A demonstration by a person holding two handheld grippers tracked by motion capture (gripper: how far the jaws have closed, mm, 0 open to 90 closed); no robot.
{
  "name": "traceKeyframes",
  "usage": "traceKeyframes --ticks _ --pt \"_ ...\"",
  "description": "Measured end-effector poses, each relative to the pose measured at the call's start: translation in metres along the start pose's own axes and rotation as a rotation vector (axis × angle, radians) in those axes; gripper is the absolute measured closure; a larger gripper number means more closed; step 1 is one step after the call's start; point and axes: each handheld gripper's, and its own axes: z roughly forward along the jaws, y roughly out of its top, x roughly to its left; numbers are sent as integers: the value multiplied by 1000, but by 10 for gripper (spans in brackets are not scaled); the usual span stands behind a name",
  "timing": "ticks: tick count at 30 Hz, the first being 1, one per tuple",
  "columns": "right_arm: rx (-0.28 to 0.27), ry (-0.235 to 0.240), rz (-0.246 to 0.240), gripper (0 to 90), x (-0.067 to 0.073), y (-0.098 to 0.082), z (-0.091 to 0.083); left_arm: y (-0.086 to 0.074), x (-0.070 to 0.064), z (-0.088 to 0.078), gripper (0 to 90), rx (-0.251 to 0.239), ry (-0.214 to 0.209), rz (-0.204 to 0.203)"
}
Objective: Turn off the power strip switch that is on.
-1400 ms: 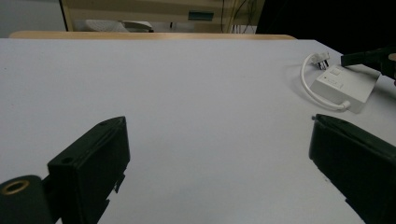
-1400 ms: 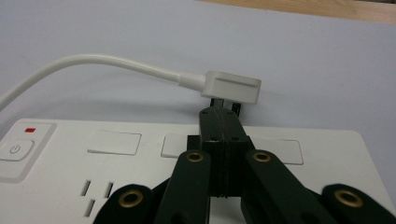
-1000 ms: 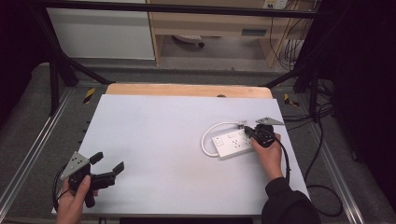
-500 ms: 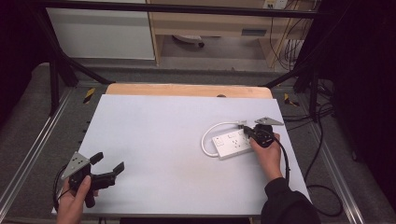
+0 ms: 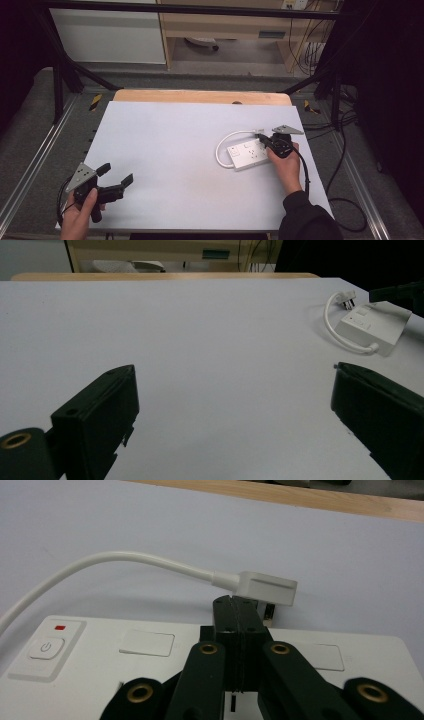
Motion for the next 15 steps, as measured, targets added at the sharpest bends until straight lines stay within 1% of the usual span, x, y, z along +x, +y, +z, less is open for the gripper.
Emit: traceKeyframes --ticks 2,8,15 --pt "-4 3 -4 900 0 1 -1 0 0 0 52 0 0 0" --pt "-17 10 3 898 3 2 -4 0 0 0 52 3 -1 -3" --pt "-26 20 7 862 5 4 -5 0 0 0 52 0 -3 -1"
